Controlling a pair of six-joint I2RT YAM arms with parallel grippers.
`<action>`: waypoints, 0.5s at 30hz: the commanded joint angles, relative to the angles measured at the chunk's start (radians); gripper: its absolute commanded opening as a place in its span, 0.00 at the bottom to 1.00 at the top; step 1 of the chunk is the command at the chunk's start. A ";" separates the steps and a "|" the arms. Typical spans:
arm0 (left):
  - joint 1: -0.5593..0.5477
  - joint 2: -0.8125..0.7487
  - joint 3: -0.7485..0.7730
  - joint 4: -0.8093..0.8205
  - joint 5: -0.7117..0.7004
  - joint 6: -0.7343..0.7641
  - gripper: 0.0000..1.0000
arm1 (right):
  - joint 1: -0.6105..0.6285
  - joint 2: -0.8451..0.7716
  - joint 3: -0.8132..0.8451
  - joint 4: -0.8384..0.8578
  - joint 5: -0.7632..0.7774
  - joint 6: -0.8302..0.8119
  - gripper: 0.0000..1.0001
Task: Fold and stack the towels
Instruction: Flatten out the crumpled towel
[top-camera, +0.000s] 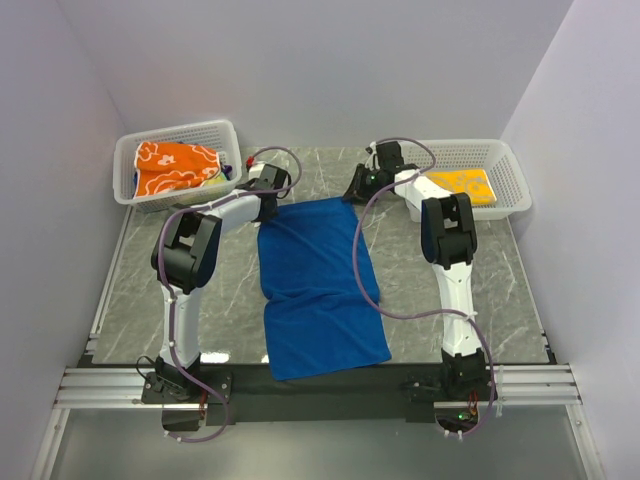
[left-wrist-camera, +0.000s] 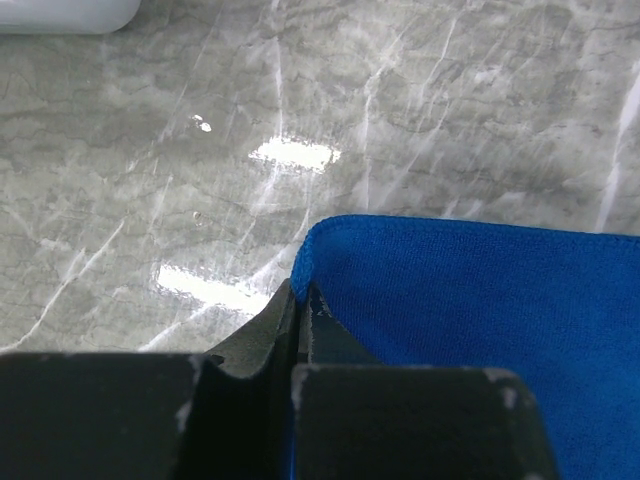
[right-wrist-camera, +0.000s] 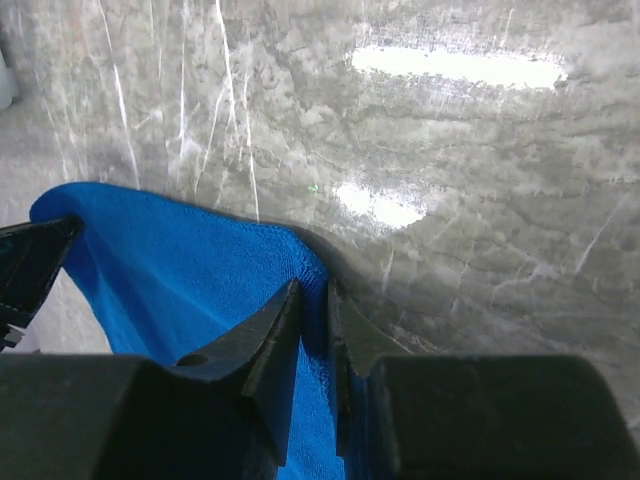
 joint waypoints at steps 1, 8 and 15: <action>0.009 -0.031 -0.005 0.021 0.001 0.010 0.01 | -0.007 0.023 0.058 0.011 -0.015 0.017 0.24; 0.018 -0.027 -0.010 0.021 0.004 0.009 0.01 | -0.006 0.049 0.074 0.012 -0.004 0.021 0.31; 0.023 -0.014 -0.008 0.022 0.007 0.009 0.01 | -0.012 0.077 0.103 0.017 -0.004 0.025 0.25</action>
